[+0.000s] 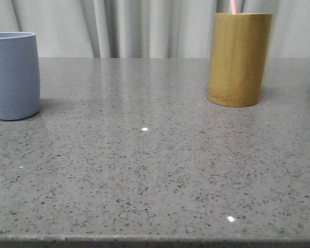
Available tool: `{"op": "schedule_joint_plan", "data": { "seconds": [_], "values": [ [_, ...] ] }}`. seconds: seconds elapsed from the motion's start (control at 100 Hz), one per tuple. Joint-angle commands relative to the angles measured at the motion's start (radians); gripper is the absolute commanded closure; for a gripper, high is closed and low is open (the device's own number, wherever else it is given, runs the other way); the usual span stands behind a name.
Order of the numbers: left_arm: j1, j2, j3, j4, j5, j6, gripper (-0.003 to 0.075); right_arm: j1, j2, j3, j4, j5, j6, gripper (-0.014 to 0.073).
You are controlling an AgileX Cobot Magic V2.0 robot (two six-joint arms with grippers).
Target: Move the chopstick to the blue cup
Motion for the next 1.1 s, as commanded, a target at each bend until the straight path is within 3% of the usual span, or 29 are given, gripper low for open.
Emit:
{"op": "schedule_joint_plan", "data": {
  "seconds": [0.0,0.79,1.09],
  "values": [
    [0.002,-0.035,0.008,0.000,-0.083,-0.002,0.0739,-0.006,-0.023,0.001,-0.011,-0.070,-0.003,0.0661],
    [0.002,-0.035,0.008,0.000,-0.085,-0.002,0.0739,-0.006,-0.023,0.001,-0.011,-0.078,-0.003,0.0661],
    [0.002,-0.035,-0.028,-0.019,-0.149,-0.004,0.0739,-0.006,-0.022,-0.016,-0.011,-0.067,-0.002,0.0661]
  ]
}}
